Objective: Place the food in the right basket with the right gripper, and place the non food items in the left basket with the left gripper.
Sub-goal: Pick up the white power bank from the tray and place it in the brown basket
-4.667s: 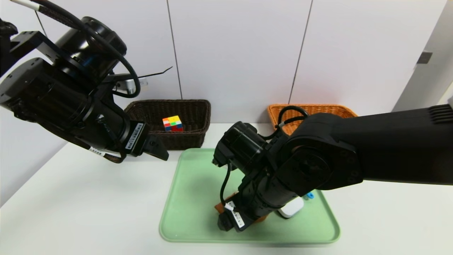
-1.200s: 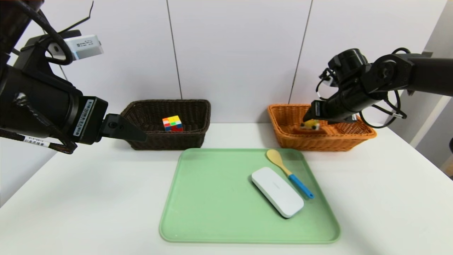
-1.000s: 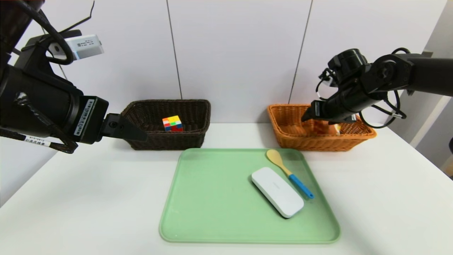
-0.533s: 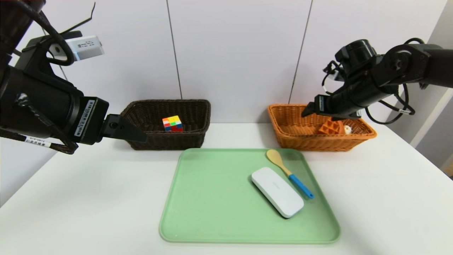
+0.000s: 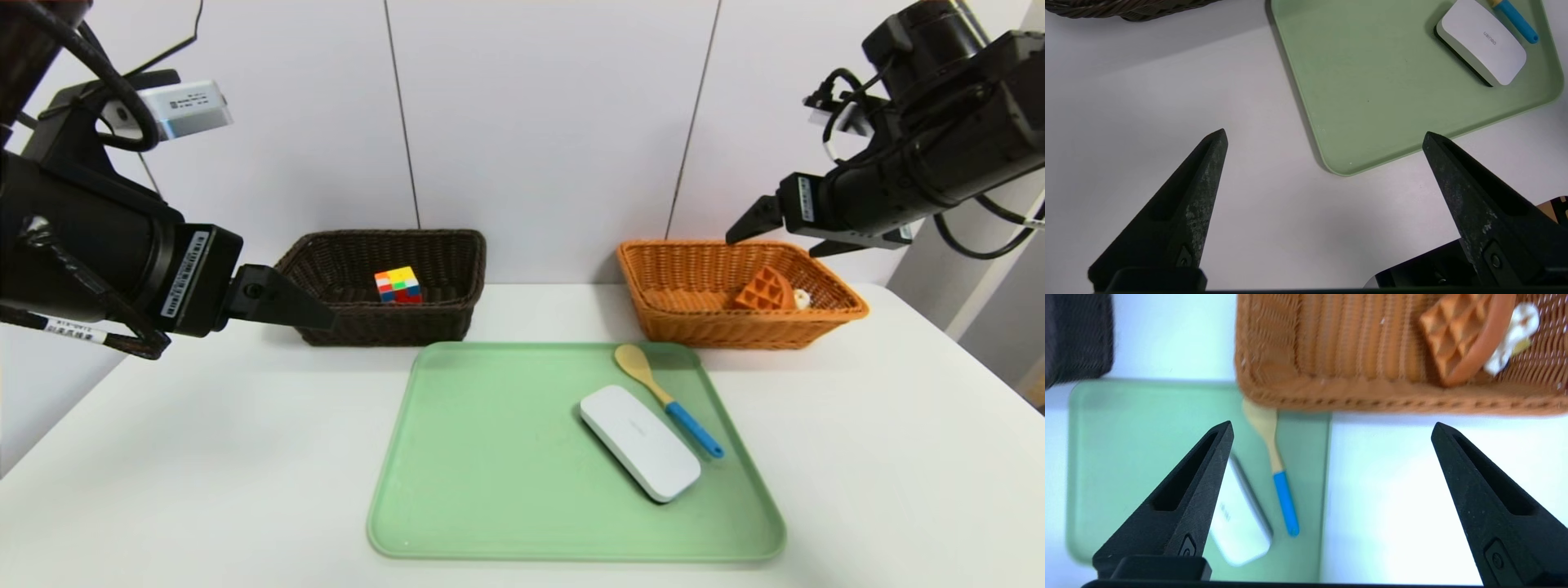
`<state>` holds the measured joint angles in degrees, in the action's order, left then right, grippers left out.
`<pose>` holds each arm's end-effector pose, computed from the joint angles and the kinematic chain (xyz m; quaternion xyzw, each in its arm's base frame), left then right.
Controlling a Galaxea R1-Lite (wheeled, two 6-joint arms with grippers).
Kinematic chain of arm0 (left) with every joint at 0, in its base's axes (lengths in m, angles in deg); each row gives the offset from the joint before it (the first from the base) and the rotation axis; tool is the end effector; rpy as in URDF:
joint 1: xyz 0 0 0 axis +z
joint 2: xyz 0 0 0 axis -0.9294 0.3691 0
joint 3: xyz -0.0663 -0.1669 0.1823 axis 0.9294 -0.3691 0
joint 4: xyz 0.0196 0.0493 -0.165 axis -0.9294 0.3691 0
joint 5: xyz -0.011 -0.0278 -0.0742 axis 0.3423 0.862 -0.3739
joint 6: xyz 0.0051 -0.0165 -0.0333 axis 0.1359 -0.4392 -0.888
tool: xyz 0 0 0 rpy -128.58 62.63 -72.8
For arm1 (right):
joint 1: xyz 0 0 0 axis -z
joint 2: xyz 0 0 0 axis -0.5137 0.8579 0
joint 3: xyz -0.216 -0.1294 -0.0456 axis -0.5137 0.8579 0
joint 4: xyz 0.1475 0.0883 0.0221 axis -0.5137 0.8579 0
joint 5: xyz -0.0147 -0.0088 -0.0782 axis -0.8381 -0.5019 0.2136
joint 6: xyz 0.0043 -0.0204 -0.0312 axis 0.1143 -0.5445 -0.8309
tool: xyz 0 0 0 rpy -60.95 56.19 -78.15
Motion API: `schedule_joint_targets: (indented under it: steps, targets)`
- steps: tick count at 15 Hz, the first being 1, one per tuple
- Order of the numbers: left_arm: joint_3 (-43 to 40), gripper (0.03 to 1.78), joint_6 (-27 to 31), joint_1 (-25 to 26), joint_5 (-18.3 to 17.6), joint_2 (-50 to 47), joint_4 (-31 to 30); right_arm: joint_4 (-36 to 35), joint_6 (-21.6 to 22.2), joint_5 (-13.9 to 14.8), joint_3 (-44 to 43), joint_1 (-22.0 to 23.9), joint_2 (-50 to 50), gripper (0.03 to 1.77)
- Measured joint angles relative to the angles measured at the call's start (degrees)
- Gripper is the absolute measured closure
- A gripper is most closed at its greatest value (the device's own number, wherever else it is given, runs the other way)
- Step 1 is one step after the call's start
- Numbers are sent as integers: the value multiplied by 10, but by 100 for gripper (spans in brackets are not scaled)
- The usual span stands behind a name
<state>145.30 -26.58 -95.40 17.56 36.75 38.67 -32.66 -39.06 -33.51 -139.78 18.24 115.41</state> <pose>0.1711 -0.0869 0.2776 0.0009 0.3668 -0.1785 0.9130 0.2895 0.0663 0.2545 0.0639 0.3938 0.0734 0.9140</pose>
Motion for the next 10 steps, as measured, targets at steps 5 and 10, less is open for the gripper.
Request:
schedule_joint_targets:
  steps: [5,10]
  targets:
    - [-21,12,-1,0,0,-12,-1,46,8,1,42,-57,-79,11]
    - [-24,12,-23,-28,3,6,-8,45,35,1,99,-91,-128,11]
